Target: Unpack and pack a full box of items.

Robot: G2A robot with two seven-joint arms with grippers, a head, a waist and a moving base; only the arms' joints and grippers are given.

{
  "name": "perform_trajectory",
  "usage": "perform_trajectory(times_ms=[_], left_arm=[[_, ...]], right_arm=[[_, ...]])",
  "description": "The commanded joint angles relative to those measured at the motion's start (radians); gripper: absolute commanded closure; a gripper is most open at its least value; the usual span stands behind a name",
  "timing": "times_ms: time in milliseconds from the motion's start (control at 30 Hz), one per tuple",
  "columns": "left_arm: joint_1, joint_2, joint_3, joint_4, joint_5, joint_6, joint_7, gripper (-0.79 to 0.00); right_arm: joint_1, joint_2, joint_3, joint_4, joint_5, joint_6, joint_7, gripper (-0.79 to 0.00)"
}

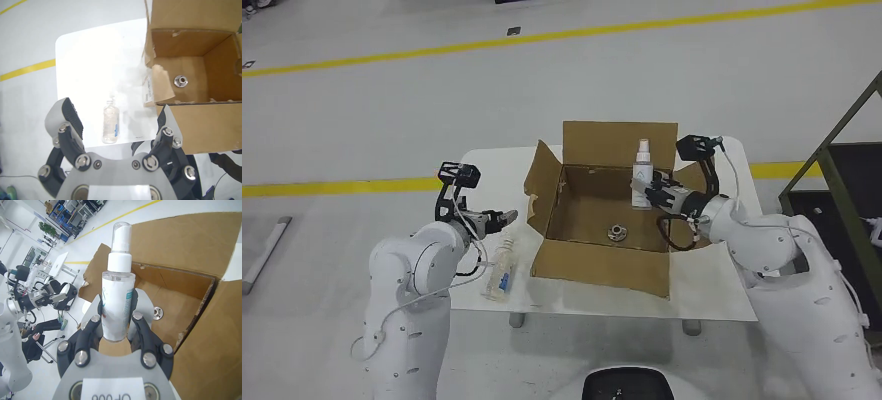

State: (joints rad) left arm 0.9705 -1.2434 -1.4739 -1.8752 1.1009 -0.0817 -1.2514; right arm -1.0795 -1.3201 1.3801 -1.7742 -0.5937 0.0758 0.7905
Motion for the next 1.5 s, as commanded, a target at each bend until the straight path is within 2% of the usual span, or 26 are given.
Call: perform_trajectory(times_ms=[0, 133, 267, 433, 600, 833, 867, 933, 967, 1067, 1100, 1167, 1200, 1233, 1467], left_arm=[[-0.018, -0.002, -0.004, -0.014, -0.109, 0.011, -0.012, -0.785], [-0.052, -0.004, 0.024, 0.015, -0.175, 0.023, 0.002, -0.785], [-0.080, -0.008, 0.084, 0.048, -0.182, 0.021, 0.027, -0.785], [-0.105, -0.008, 0.164, 0.109, -0.111, 0.015, 0.016, -0.785], [-0.124, -0.012, 0.218, 0.172, -0.078, 0.044, 0.013, -0.785], [-0.159, -0.018, 0.251, 0.249, -0.060, 0.135, 0.000, -0.770], [-0.164, -0.020, 0.255, 0.261, -0.061, 0.153, -0.002, -0.711], [-0.173, -0.023, 0.260, 0.280, -0.075, 0.175, 0.007, -0.683], [-0.177, -0.024, 0.263, 0.296, -0.072, 0.183, 0.010, -0.594], [-0.190, -0.027, 0.273, 0.325, -0.075, 0.203, 0.037, -0.391], [-0.193, -0.028, 0.278, 0.334, -0.064, 0.203, 0.042, -0.363], [-0.198, -0.029, 0.284, 0.346, -0.068, 0.209, 0.039, -0.228], [-0.200, -0.029, 0.288, 0.351, -0.059, 0.210, 0.040, -0.077], [-0.200, -0.030, 0.289, 0.356, -0.063, 0.217, 0.039, 0.000], [-0.204, -0.031, 0.273, 0.359, -0.120, 0.271, -0.020, 0.000]], right_arm=[[-0.010, 0.004, 0.015, 0.000, 0.005, 0.002, -0.003, 0.000], [-0.032, 0.012, 0.084, -0.011, 0.054, 0.011, -0.004, 0.000], [-0.060, 0.024, 0.177, -0.041, 0.091, 0.012, -0.009, 0.000], [-0.110, 0.043, 0.316, -0.095, 0.093, 0.018, -0.007, 0.000], [-0.175, 0.061, 0.443, -0.115, 0.061, 0.034, 0.021, 0.000], [-0.254, 0.076, 0.519, -0.122, 0.024, 0.099, 0.078, 0.000], [-0.261, 0.078, 0.521, -0.123, 0.024, 0.100, 0.081, 0.000], [-0.273, 0.080, 0.520, -0.123, 0.023, 0.101, 0.084, 0.000], [-0.278, 0.081, 0.519, -0.122, 0.020, 0.101, 0.084, 0.000], [-0.287, 0.084, 0.510, -0.117, 0.019, 0.101, 0.083, 0.000], [-0.288, 0.086, 0.507, -0.111, 0.014, 0.102, 0.083, 0.000], [-0.287, 0.089, 0.499, -0.097, 0.004, 0.098, 0.089, 0.000], [-0.286, 0.091, 0.495, -0.089, -0.009, 0.097, 0.095, 0.000], [-0.284, 0.093, 0.489, -0.082, -0.026, 0.098, 0.101, 0.000], [-0.269, 0.103, 0.424, -0.053, -0.116, 0.107, 0.135, 0.000]])
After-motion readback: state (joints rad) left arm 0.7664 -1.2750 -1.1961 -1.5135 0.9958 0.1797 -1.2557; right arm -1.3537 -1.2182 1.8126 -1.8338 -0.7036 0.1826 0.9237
